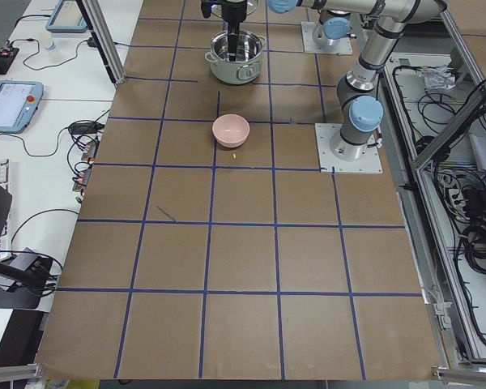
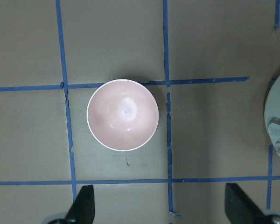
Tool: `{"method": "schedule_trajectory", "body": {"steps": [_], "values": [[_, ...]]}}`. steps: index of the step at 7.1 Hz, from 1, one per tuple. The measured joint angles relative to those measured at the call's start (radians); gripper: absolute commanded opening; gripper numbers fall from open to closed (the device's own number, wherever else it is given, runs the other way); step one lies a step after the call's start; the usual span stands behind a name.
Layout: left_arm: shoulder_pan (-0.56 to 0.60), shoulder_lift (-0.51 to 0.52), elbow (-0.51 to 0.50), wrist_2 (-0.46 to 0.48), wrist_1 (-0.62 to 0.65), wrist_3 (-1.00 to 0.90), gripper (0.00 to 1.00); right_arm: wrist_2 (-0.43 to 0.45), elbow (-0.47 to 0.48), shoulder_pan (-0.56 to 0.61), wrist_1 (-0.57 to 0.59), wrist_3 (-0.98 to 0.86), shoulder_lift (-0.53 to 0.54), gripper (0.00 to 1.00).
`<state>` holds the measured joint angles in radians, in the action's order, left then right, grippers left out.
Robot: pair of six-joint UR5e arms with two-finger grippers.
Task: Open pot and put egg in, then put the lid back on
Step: 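Carry the glass lid back over the pot with the right gripper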
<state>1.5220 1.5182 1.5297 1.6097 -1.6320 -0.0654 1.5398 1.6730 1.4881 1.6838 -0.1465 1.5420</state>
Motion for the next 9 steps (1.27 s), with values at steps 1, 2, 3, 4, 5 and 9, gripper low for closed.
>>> {"method": "schedule_trajectory", "body": {"steps": [1,2,3,4,5,9], "values": [[-0.001,0.000,0.007,0.000,0.003,0.002,0.97,0.000,-0.001,0.005,-0.002,0.011,0.003,0.35],[-0.011,-0.001,0.009,-0.001,0.003,0.001,0.99,-0.003,-0.004,0.019,-0.005,0.046,0.006,0.36],[-0.031,-0.001,0.010,-0.013,0.001,-0.004,0.99,-0.008,-0.008,0.056,0.005,0.104,0.004,0.36],[-0.046,-0.001,0.012,-0.037,-0.002,-0.011,1.00,-0.010,-0.011,0.113,0.032,0.168,-0.003,0.36],[-0.048,-0.002,0.012,-0.048,-0.006,-0.014,1.00,-0.015,-0.014,0.182,0.083,0.251,-0.027,0.36],[-0.038,-0.001,0.011,-0.042,-0.007,-0.016,1.00,-0.017,-0.002,0.359,0.224,0.433,-0.116,0.35]]}}
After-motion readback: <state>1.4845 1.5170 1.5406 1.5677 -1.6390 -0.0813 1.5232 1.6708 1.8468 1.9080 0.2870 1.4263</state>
